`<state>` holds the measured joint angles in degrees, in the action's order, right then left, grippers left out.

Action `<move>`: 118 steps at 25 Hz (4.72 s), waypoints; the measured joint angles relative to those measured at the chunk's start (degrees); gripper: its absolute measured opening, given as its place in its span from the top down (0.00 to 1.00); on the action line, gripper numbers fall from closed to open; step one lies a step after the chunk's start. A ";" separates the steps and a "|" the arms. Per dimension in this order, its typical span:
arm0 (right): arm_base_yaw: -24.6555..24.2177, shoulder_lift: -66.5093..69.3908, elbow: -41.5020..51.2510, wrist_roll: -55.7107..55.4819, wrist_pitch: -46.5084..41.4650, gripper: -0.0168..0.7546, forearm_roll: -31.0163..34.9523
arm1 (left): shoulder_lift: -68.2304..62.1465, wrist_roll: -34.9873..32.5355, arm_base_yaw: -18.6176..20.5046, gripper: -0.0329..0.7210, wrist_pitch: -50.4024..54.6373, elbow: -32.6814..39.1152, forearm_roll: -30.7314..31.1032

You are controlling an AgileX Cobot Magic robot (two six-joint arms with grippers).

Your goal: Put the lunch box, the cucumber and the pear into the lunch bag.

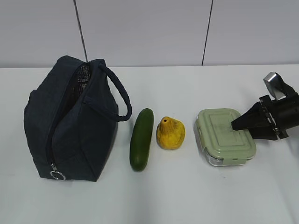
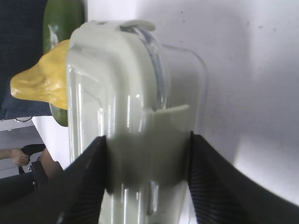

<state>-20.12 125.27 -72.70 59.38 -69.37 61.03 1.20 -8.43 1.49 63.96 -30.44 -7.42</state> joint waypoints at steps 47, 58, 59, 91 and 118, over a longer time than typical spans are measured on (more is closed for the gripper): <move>0.00 0.00 0.00 -0.55 -0.04 0.47 0.00 | -77.82 -24.44 -0.36 0.51 -10.68 -22.31 -31.03; 0.00 0.00 0.00 -0.55 -0.14 0.47 0.00 | -80.06 -24.98 -3.96 0.64 -14.14 -22.31 -29.47; 0.00 0.00 0.00 -0.55 -0.14 0.47 0.00 | -80.06 -24.98 -3.96 0.64 -14.15 -22.31 -29.06; 0.13 -1.67 0.00 -1.22 1.50 0.47 0.08 | -80.06 -25.10 -12.03 0.95 -15.82 -22.31 -35.46; 2.48 -11.48 0.24 -6.84 3.73 0.47 -0.71 | -80.06 -25.10 -12.03 0.95 -15.89 -22.31 -35.46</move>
<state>-17.64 113.79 -72.45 52.54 -65.64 60.32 -78.87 -33.53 -10.54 48.07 -52.75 -42.88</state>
